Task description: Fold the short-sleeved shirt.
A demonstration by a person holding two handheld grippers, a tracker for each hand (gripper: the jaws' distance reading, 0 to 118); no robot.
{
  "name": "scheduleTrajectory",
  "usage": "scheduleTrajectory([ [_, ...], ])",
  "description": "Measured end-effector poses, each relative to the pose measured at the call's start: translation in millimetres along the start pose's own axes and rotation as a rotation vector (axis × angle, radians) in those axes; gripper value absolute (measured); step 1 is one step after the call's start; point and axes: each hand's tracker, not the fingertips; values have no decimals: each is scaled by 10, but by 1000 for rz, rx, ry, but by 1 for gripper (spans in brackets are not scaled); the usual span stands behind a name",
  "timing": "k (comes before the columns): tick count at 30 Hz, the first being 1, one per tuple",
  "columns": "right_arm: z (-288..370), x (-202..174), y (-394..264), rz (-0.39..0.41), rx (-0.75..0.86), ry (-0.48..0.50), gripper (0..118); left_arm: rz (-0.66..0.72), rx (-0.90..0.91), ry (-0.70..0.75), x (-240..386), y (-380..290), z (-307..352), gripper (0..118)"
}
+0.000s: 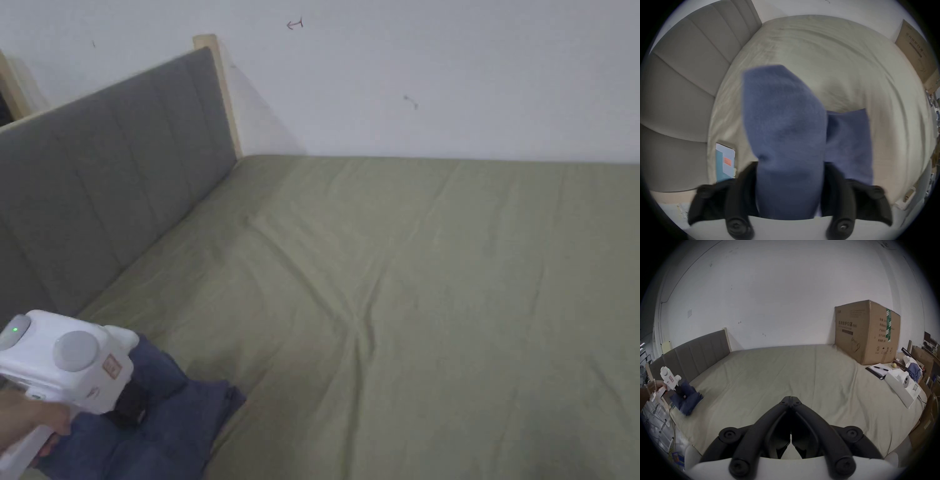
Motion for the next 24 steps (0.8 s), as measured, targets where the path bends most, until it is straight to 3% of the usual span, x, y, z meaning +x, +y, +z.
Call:
scheduleTrajectory([
  [3,-45,-54,-56,10,-45,30,0,9,69,124,33,-87,49,111],
  [7,-121,1,-4,3,-69,59,0,126,246,64,40,-214,354,114],
  [10,-119,6,12,-3,-71,76,0,137,288,13,221,-331,631,113],
  [11,-110,5,16,-5,-69,79,0,120,292,-5,323,-383,733,111],
  [12,-96,11,30,-4,-67,85,0,117,307,-23,459,-446,827,99],
  [13,-77,23,47,-4,-62,87,0,110,357,-26,637,-543,945,77],
  [15,-52,49,86,-6,-53,85,0,87,467,-27,905,-725,1041,12],
  [19,38,188,175,-15,-33,69,0,138,569,-80,1578,-1116,1370,0],
  [24,152,314,324,-8,-10,65,0,130,718,-58,2466,-1434,1860,0],
])
